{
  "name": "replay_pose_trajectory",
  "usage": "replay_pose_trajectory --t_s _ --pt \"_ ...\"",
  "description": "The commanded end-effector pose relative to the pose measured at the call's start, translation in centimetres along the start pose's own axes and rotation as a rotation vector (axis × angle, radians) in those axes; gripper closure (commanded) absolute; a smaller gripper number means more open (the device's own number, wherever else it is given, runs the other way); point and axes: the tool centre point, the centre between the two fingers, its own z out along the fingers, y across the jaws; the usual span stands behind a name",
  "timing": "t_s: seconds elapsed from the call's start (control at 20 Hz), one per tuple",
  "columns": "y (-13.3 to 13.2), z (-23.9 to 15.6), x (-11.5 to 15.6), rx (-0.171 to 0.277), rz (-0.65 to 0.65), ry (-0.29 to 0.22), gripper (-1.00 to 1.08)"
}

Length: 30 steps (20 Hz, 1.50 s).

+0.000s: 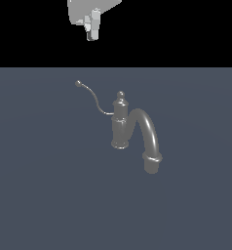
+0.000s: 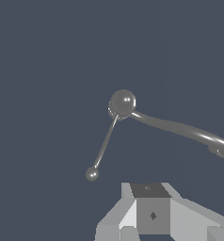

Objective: Turn on the faucet by rotating a designated handle.

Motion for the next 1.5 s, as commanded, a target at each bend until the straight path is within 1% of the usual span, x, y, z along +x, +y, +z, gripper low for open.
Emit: replay_pose_trajectory --t_s 0.0,0.45,0.75,1.1,1.45 --pt "-1.2 1.3 0.1 0.001 0.056 -0.001 1.08" --pt "-5.3 6.4 0.2 0.002 0.249 -0.006 1.08" --pt "-7.2 9.2 0.0 0.002 0.349 -0.01 1.08" --pt "-8.4 11.1 -0.2 0.002 0.415 -0.013 1.08" --pt "-8.6 11.5 -0.3 0.002 0.429 -0.014 1.08"
